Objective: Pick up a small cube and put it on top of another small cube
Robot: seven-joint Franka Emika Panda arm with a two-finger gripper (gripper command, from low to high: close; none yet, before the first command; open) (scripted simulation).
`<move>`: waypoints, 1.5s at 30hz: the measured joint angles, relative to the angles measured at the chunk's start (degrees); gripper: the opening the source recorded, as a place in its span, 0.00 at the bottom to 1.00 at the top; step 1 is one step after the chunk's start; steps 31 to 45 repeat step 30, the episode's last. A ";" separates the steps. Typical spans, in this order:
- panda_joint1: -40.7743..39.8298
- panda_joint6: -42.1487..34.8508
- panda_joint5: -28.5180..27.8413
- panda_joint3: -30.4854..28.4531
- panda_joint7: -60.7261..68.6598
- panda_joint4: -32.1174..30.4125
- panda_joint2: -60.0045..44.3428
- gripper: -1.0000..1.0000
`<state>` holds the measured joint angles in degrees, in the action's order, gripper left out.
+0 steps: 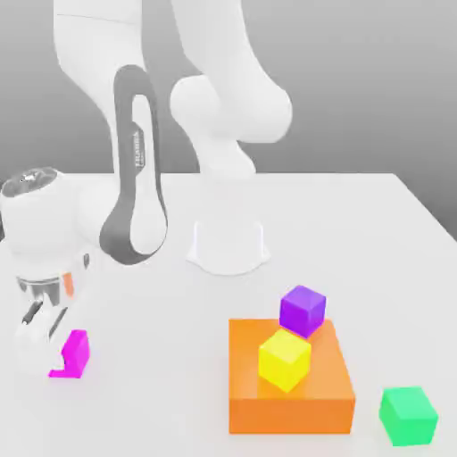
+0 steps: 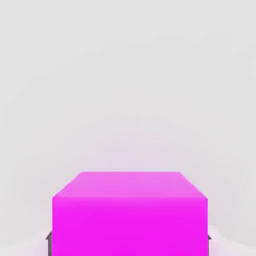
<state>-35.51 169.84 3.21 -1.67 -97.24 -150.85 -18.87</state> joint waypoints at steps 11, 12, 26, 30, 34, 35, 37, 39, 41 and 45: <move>11.06 -16.96 -1.54 4.94 -14.58 -0.96 18.71 0.00; 13.28 -18.48 -1.28 5.99 -17.31 -0.71 20.09 0.00; 26.46 -23.05 -1.28 20.89 -45.02 -0.20 23.38 0.00; 26.49 -21.18 -1.78 20.98 -45.45 -0.56 21.84 1.00; 26.49 -21.18 -1.78 20.98 -45.45 -0.56 21.84 1.00; 26.49 -21.18 -1.78 20.98 -45.45 -0.56 21.84 1.00; 26.49 -21.18 -1.78 20.98 -45.45 -0.56 21.84 1.00; 26.49 -21.18 -1.78 20.98 -45.45 -0.56 21.84 1.00; 26.49 -21.18 -1.78 20.98 -45.45 -0.56 21.84 1.00; 26.49 -21.18 -1.78 20.98 -45.45 -0.56 21.84 1.00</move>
